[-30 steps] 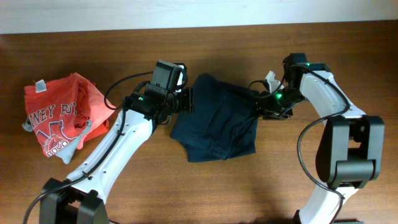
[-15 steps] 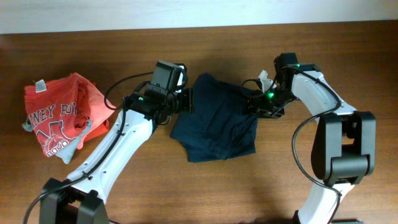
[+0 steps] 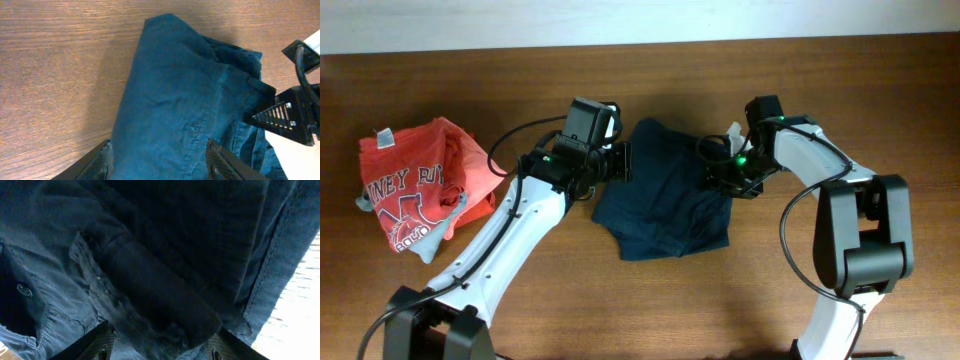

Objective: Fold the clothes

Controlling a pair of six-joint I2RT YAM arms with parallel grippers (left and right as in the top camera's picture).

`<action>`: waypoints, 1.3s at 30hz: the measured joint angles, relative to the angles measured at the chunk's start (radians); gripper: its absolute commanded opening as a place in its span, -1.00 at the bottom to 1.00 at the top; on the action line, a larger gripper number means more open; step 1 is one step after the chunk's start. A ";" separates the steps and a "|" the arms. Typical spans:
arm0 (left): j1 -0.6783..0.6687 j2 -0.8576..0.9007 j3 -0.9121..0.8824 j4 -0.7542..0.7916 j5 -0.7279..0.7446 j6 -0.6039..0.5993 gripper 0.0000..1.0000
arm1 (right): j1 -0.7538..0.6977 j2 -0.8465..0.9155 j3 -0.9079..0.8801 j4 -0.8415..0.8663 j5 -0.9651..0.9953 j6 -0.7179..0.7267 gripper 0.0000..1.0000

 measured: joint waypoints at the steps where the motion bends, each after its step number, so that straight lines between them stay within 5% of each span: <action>1: 0.000 0.000 0.000 0.000 0.000 0.000 0.18 | 0.005 0.000 -0.001 0.006 0.000 0.005 0.05; 4: 0.000 0.000 0.000 0.000 0.000 0.000 0.18 | 0.010 0.000 -0.002 0.031 -0.003 0.013 -0.81; 5: 0.000 0.000 0.000 0.000 0.000 0.000 0.18 | 0.010 0.000 -0.002 0.037 -0.005 0.014 -0.92; 17: 0.000 0.000 0.000 -0.002 0.000 0.000 0.18 | 0.010 -0.009 0.020 0.024 -0.047 -0.016 -0.92; 25: 0.000 0.000 0.000 -0.003 -0.023 0.003 0.18 | 0.013 -0.136 0.216 -0.016 -0.058 -0.082 -0.92; 39: 0.000 0.000 0.000 -0.008 -0.029 0.003 0.20 | 0.013 -0.121 0.261 0.053 0.116 -0.110 -0.92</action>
